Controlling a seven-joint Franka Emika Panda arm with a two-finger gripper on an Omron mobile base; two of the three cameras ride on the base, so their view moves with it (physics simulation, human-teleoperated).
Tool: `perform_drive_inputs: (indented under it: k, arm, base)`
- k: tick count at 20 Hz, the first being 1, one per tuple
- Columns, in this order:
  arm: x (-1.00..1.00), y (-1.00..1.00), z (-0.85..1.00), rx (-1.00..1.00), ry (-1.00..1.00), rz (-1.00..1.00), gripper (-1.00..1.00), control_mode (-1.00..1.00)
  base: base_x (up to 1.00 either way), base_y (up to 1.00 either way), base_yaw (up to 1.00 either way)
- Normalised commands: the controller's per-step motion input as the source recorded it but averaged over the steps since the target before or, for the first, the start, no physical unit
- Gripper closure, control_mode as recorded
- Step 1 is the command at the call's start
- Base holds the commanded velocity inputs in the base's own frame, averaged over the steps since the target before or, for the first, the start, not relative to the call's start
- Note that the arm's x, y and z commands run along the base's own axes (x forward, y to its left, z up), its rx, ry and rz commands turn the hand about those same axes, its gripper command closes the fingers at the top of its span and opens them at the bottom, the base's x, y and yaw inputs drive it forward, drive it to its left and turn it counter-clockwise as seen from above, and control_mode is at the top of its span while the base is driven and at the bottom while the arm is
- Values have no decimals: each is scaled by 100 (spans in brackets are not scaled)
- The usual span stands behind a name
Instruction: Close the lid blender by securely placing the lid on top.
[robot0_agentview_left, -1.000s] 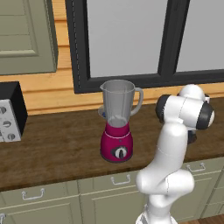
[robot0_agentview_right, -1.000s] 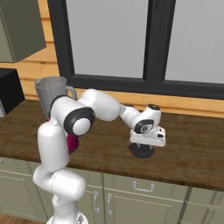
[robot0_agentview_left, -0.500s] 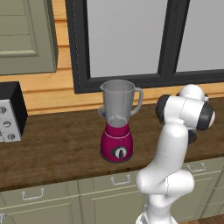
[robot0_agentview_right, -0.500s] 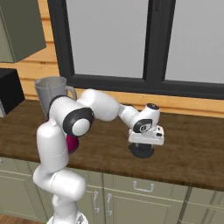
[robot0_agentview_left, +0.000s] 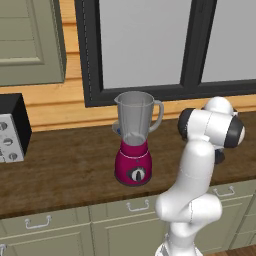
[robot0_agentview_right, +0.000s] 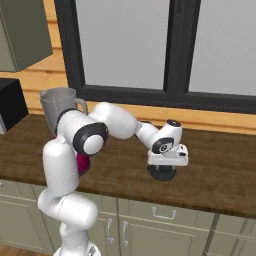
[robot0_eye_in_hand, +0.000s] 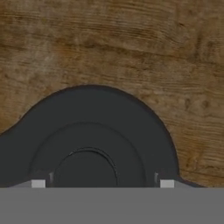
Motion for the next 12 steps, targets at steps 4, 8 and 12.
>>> perform_drive_inputs:
  k: [4,8,12]
  arm:
    - [-7,26,-15,0,0,2,100,-100]
    - [-19,28,0,0,0,0,100,-100]
    - [-33,29,0,1,0,0,100,-100]
  base:
    - [0,0,0]
    - [0,0,0]
    - [0,0,0]
